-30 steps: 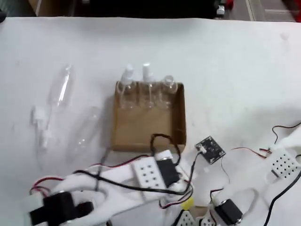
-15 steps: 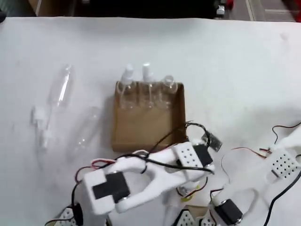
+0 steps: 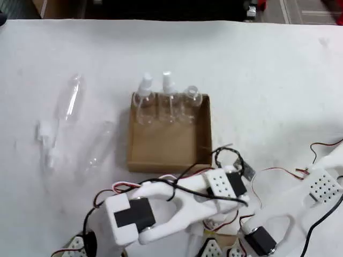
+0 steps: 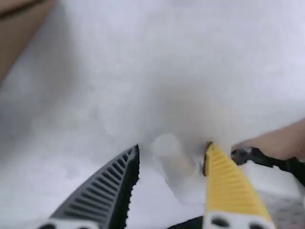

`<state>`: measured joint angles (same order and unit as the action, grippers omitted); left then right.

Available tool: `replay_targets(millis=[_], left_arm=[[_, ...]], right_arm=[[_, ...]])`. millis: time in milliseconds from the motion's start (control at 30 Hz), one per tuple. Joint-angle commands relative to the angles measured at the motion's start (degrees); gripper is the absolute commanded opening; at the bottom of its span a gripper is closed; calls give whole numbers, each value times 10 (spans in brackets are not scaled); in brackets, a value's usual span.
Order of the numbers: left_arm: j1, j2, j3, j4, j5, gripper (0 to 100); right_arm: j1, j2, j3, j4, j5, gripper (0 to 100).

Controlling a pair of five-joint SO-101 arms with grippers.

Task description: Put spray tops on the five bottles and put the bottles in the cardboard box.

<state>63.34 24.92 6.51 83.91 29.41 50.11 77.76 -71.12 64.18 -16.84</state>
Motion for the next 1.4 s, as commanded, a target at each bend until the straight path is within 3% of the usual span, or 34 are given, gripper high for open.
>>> replay_targets(millis=[0, 433, 533, 733, 900, 1133, 1367], left_arm=[[10, -1, -22, 5, -1, 108], [7, -7, -38, 17, -3, 78], [7, -7, -91, 55, -47, 19], [-9, -4, -215, 139, -71, 23], [-51, -7, -289, 156, -80, 23], [-57, -4, -371, 164, -116, 23], [-83, -6, -457, 150, -117, 23]], right_arm=[[-13, 0, 7, 29, 8, 52], [-14, 0, 9, 29, 8, 52], [-14, 1, 10, 29, 8, 52], [-14, 1, 10, 29, 8, 51], [-21, 22, 4, 26, 8, 51], [-42, 2, -3, 33, 14, 55], [-51, -62, -28, 105, 15, 55]])
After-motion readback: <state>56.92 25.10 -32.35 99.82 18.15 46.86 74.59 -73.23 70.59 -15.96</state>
